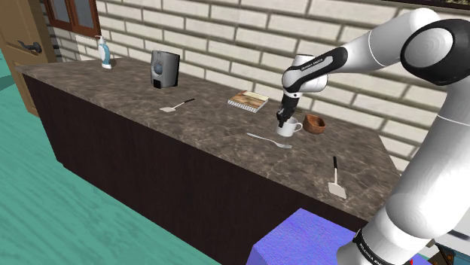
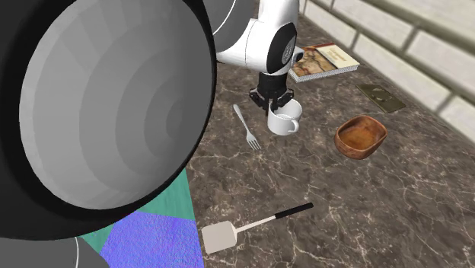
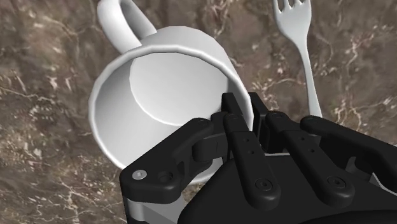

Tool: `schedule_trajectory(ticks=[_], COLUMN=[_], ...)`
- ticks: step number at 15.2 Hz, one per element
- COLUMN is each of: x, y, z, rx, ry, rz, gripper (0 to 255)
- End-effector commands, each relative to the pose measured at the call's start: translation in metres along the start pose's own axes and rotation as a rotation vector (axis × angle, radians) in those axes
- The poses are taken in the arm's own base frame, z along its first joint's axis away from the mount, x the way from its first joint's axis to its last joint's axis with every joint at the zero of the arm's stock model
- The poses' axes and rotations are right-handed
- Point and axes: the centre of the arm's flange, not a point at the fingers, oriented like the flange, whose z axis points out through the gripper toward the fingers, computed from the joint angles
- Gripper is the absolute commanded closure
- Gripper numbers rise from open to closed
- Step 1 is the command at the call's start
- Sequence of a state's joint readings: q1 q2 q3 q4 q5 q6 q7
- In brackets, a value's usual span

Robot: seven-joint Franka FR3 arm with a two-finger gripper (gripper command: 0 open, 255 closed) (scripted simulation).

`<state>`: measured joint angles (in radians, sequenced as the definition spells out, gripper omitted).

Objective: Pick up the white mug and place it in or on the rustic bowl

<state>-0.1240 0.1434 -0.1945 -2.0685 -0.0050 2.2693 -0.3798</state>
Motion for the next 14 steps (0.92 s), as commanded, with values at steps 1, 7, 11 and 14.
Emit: schedule_trajectory(ticks=[1, 7, 11, 14], x=[0.000, 0.002, 0.003, 0.003], y=[0.000, 0.002, 0.003, 0.004], z=[-0.010, -0.042, -0.063, -0.079], rx=[0.000, 0.000, 0.000, 0.000], ry=[0.000, 0.000, 0.000, 0.000], rz=[0.000, 0.000, 0.000, 0.000], gripper=[255, 255, 255, 255])
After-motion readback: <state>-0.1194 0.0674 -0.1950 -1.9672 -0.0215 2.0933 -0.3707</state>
